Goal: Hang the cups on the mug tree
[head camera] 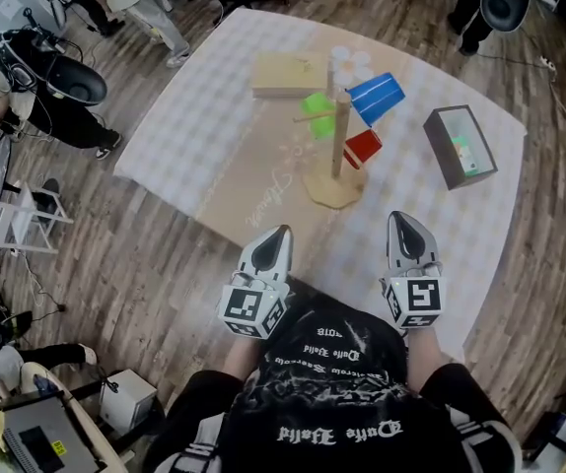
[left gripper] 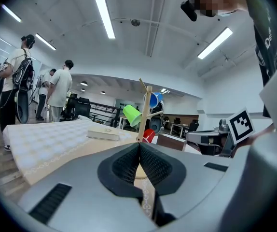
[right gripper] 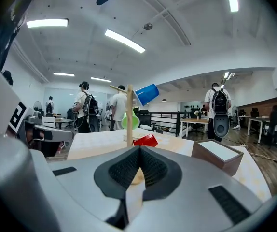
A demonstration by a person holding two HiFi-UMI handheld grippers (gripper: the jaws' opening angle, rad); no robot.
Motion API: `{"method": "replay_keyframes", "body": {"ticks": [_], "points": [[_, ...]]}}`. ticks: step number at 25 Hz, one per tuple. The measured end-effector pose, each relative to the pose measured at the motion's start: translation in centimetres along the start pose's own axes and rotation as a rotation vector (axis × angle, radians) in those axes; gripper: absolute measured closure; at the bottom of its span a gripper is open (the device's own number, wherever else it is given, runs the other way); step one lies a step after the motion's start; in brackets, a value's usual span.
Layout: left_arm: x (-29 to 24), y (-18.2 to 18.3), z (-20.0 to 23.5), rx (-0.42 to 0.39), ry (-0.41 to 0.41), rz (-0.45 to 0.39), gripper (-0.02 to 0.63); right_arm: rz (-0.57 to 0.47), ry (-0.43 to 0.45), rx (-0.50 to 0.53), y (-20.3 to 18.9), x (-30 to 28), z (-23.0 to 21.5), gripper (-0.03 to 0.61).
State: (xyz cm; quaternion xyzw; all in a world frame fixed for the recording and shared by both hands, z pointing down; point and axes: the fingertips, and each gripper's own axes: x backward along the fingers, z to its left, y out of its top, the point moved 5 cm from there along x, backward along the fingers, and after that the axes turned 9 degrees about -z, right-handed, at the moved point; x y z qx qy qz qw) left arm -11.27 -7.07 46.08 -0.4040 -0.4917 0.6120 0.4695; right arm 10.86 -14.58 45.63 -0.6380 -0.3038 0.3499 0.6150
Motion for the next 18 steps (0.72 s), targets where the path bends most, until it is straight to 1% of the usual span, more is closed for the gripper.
{"method": "replay_keyframes", "body": {"ticks": [9, 14, 18], "points": [[0.68, -0.12, -0.06, 0.01, 0.031, -0.011, 0.593, 0.001, 0.035, 0.022, 0.02, 0.45, 0.68, 0.571], [0.7, 0.06, -0.15, -0.002, 0.026, -0.013, 0.594, -0.009, 0.037, 0.025, 0.26, 0.51, 0.86, 0.571], [0.63, -0.34, -0.56, -0.011, 0.018, -0.008, 0.594, -0.005, 0.037, 0.027, -0.25, 0.73, 0.83, 0.571]]}}
